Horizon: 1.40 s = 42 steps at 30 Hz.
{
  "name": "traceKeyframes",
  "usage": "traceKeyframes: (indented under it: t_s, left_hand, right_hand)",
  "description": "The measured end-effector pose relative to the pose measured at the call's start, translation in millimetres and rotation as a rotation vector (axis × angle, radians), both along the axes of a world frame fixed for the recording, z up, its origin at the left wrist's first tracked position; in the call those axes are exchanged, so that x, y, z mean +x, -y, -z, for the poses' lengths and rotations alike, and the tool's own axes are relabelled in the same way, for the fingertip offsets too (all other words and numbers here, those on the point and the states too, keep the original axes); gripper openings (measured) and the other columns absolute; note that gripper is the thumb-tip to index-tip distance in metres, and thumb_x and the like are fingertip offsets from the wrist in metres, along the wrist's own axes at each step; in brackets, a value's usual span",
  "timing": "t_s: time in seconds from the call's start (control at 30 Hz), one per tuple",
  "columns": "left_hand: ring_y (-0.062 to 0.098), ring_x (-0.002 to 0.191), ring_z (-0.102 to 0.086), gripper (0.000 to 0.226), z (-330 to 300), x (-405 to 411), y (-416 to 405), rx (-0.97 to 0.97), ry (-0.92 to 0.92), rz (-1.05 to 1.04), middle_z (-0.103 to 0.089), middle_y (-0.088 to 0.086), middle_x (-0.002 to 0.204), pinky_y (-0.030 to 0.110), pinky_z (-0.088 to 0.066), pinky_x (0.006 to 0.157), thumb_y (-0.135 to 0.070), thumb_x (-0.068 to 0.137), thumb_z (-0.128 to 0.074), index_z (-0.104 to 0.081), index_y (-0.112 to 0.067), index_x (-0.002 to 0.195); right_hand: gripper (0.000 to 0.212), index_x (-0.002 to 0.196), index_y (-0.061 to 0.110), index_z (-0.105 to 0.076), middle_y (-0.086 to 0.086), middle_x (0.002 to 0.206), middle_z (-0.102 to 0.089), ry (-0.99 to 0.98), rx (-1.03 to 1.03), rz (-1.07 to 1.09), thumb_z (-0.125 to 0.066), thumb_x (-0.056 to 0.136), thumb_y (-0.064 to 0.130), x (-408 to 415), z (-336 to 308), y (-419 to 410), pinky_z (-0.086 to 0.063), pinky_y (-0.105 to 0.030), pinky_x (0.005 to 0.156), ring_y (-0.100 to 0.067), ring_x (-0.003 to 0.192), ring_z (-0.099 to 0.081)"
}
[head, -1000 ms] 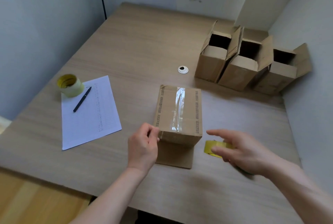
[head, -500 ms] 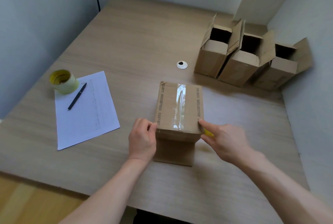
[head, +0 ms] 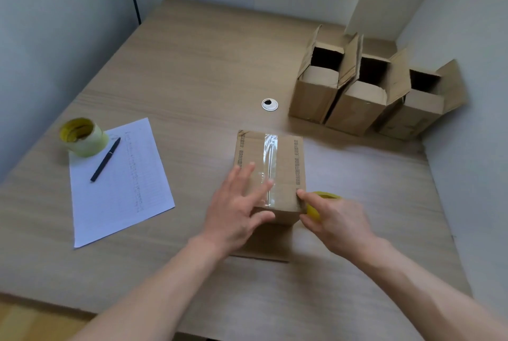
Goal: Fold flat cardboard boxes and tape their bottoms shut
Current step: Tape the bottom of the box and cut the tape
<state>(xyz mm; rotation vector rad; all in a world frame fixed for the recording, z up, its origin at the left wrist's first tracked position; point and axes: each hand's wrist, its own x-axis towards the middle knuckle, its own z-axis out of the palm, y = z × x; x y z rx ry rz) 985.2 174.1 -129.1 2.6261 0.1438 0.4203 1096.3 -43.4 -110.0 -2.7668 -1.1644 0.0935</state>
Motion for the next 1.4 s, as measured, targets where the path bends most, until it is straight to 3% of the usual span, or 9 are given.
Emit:
traceKeyframes:
  t_s: [0.13, 0.3, 0.47, 0.67, 0.83, 0.93, 1.1, 1.27, 1.4]
  left_hand:
    - [0.053, 0.130, -0.041, 0.052, 8.8, 14.2, -14.6, 0.223, -0.063, 0.187, -0.052, 0.020, 0.141, 0.057, -0.051, 0.091, -0.035, 0.077, -0.080, -0.067, -0.023, 0.125]
    - [0.052, 0.130, -0.042, 0.051, 17.3, 14.2, -25.1, 0.209, -0.028, 0.258, -0.054, 0.016, 0.140, 0.058, -0.049, 0.095, -0.033, 0.079, -0.076, -0.065, -0.017, 0.127]
    - [0.045, 0.140, -0.030, 0.052, 5.8, 11.5, -35.3, 0.162, -0.130, 0.298, -0.045, 0.011, 0.148, 0.057, -0.040, 0.106, -0.046, 0.097, -0.038, -0.060, -0.017, 0.134]
    - [0.034, 0.132, -0.045, 0.064, -18.8, 24.8, -14.0, 0.464, -0.202, 0.269, -0.053, 0.007, 0.140, 0.053, -0.034, 0.098, -0.065, 0.085, -0.041, -0.056, -0.024, 0.132]
    - [0.030, 0.149, 0.014, 0.074, -5.9, 54.9, 13.7, 0.489, -0.387, 0.378, 0.024, -0.005, 0.158, 0.060, -0.007, 0.115, -0.070, 0.088, -0.004, 0.003, -0.037, 0.154]
    - [0.030, 0.148, 0.019, 0.072, 1.9, 58.5, 13.8, 0.500, -0.425, 0.389, 0.032, -0.009, 0.153, 0.060, 0.000, 0.115, -0.070, 0.087, 0.005, 0.016, -0.038, 0.150]
    - [0.026, 0.147, 0.023, 0.075, -1.0, 58.6, 12.7, 0.454, -0.493, 0.367, 0.032, -0.012, 0.155, 0.058, 0.008, 0.115, -0.077, 0.083, 0.003, 0.021, -0.044, 0.147]
    - [0.028, 0.147, 0.022, 0.068, -8.4, 58.6, 20.5, 0.405, -0.535, 0.344, 0.023, -0.010, 0.161, 0.061, 0.006, 0.114, -0.066, 0.094, -0.022, 0.006, -0.043, 0.151]
    - [0.027, 0.148, 0.018, 0.064, -20.3, 59.2, 28.8, 0.383, -0.590, 0.313, 0.015, -0.009, 0.162, 0.062, 0.000, 0.114, -0.059, 0.096, -0.033, -0.005, -0.044, 0.151]
  right_hand:
    - [0.050, 0.133, 0.036, -0.055, 0.000, 0.093, -0.074, 0.039, 0.033, -0.030, -0.063, 0.086, 0.051, -0.4, -1.9, -1.4, -0.044, -0.035, 0.057, -0.030, 0.079, -0.067]
    - [0.049, 0.114, 0.025, -0.069, 0.000, 0.070, -0.071, 0.121, 0.105, -0.037, -0.085, 0.070, 0.038, -3.4, -2.4, -2.0, -0.041, -0.031, 0.040, -0.030, 0.054, -0.064]
    - [0.049, 0.113, 0.026, -0.070, 0.002, 0.071, -0.072, 0.125, 0.136, -0.038, -0.086, 0.068, 0.039, -0.9, 0.2, -0.1, -0.041, -0.028, 0.039, -0.029, 0.055, -0.064]
    - [0.051, 0.115, 0.026, -0.067, 0.001, 0.076, -0.073, 0.109, 0.163, -0.051, -0.085, 0.070, 0.040, 2.9, 3.6, 3.1, -0.044, -0.031, 0.042, -0.030, 0.059, -0.065]
    - [0.056, 0.122, 0.031, -0.058, 0.002, 0.087, -0.074, 0.055, 0.136, -0.054, -0.077, 0.074, 0.051, 1.3, 5.5, 5.7, -0.047, -0.034, 0.050, -0.030, 0.070, -0.068]
    - [0.062, 0.134, 0.034, -0.047, 0.004, 0.106, -0.072, -0.054, 0.144, -0.062, -0.059, 0.079, 0.060, 5.9, 6.2, 12.1, -0.052, -0.036, 0.070, -0.027, 0.092, -0.067]
    - [0.058, 0.133, 0.033, -0.045, 0.009, 0.109, -0.069, -0.245, 0.195, 0.005, -0.049, 0.078, 0.050, 4.2, -0.7, 25.7, -0.037, -0.037, 0.096, -0.017, 0.104, -0.063]
    - [0.038, 0.118, 0.034, -0.064, 0.007, 0.111, -0.069, -0.432, 0.123, 0.032, -0.064, 0.083, 0.051, 20.1, -5.4, 44.7, -0.047, -0.031, 0.086, -0.019, 0.104, -0.062]
    - [0.037, 0.111, 0.037, -0.058, 0.002, 0.100, -0.063, -0.248, -0.063, -0.055, -0.055, 0.084, 0.062, 41.8, -10.7, 44.9, -0.047, -0.033, 0.079, -0.025, 0.101, -0.059]
